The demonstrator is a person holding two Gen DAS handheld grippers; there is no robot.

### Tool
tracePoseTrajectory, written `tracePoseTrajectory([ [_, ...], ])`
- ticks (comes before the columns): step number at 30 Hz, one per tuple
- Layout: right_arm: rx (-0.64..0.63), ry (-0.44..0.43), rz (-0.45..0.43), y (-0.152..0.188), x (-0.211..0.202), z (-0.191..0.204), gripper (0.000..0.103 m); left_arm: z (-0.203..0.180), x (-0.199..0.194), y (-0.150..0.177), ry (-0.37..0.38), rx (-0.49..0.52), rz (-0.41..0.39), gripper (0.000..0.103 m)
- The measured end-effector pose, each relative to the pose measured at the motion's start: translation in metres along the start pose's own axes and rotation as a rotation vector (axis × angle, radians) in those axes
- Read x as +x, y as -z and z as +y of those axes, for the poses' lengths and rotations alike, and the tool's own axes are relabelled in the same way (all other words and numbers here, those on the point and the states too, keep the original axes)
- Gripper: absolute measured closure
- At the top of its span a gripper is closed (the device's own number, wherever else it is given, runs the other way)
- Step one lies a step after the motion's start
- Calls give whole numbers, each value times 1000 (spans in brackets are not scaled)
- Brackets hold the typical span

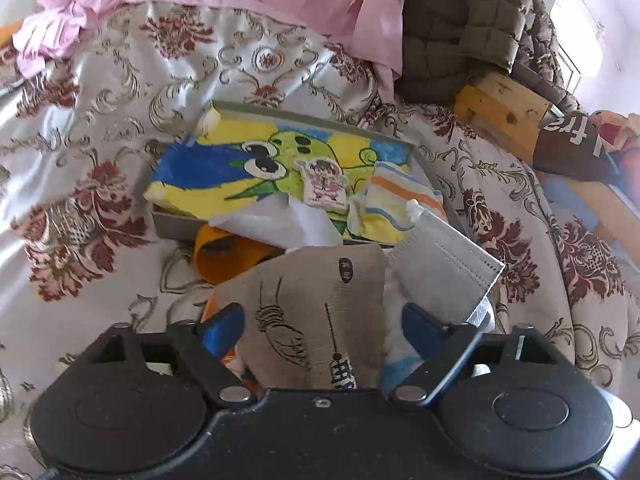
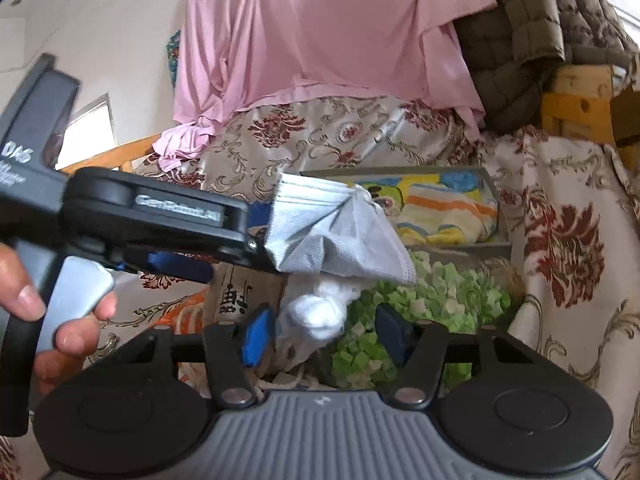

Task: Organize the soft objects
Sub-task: 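Grasp the beige drawstring bag with the left tool while the right tool lifts the mask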

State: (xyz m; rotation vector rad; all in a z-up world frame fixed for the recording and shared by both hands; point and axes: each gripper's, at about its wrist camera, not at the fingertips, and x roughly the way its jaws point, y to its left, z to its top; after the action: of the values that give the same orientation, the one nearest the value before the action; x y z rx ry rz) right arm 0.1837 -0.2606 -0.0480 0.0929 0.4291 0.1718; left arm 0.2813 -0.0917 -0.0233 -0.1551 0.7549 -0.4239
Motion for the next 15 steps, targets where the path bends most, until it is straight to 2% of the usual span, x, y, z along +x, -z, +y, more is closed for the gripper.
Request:
tracePoseTrajectory([
  [5, -36, -7, -10, 0, 0, 5, 55, 3, 7, 1, 5, -47, 31, 46],
  [9, -60, -17, -6, 1, 0, 10, 61, 3, 8, 2, 18, -56, 39, 57],
  [11, -66, -16, -5, 1, 0, 10, 71, 0, 7, 2, 13, -47, 41, 65],
  [15, -53, -10, -3, 0, -1, 8, 76, -1, 3, 2, -3, -40, 40, 78],
])
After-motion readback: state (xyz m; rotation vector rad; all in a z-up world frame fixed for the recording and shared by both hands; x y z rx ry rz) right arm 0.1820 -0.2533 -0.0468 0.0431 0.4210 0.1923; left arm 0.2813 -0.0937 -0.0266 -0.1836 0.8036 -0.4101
